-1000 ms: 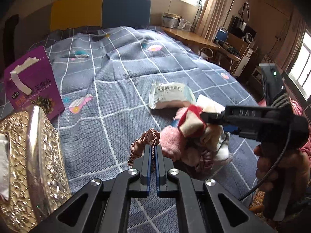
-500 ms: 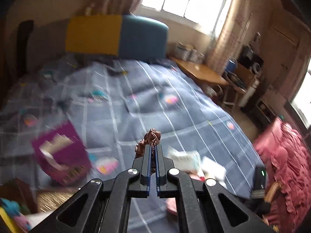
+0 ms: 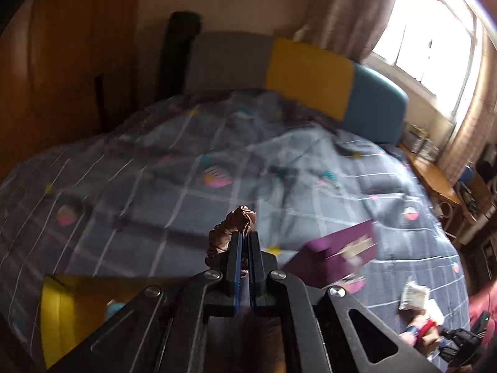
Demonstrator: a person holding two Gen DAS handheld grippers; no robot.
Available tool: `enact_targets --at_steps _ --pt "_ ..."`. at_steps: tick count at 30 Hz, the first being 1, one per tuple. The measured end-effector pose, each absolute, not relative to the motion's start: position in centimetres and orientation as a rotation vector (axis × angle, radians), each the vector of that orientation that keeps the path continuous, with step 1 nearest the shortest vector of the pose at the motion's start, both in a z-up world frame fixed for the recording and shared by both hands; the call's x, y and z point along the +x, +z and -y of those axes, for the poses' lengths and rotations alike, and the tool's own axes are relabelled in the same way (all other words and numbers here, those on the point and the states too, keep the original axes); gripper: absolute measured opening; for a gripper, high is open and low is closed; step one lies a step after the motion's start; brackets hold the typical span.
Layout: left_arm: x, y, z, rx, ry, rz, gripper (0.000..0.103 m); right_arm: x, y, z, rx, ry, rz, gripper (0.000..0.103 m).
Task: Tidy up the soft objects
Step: 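Carry the scrunchie to the gold tray and release it with the left gripper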
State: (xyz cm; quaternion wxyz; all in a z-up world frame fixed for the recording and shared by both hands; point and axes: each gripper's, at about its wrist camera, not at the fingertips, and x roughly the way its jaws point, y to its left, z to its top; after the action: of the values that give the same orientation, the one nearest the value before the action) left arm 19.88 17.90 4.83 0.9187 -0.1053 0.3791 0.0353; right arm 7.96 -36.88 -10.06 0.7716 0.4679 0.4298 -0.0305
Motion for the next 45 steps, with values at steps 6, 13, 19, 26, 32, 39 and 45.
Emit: enact_targets --at_steps 6,13,19,26,32,39,45 --pt "16.6 -0.2 -23.6 -0.273 0.169 -0.849 0.002 8.6 -10.0 35.8 0.898 -0.083 -0.987 0.037" --pt "14.2 -3.4 -26.3 -0.309 0.2 -0.888 0.008 8.3 -10.2 36.2 0.911 -0.089 -0.987 0.04" --pt "12.9 -4.4 -27.1 -0.336 0.196 -0.9 0.009 6.3 -10.3 37.4 1.025 -0.087 -0.934 0.03" --pt "11.5 -4.3 -26.8 -0.328 0.182 -0.881 0.009 6.5 -10.0 36.9 0.98 -0.134 -0.959 0.029" --pt "9.9 -4.1 -26.2 -0.311 0.16 -0.865 0.011 5.6 -8.3 36.7 0.925 -0.143 -0.904 0.02" --pt "8.1 -4.3 -24.9 -0.304 0.114 -0.862 0.013 4.7 -6.0 38.0 0.905 -0.173 -0.831 0.019" --pt "6.8 -4.4 -24.3 -0.287 0.108 -0.861 0.014 8.9 -3.9 36.6 0.793 -0.163 -0.855 0.019"
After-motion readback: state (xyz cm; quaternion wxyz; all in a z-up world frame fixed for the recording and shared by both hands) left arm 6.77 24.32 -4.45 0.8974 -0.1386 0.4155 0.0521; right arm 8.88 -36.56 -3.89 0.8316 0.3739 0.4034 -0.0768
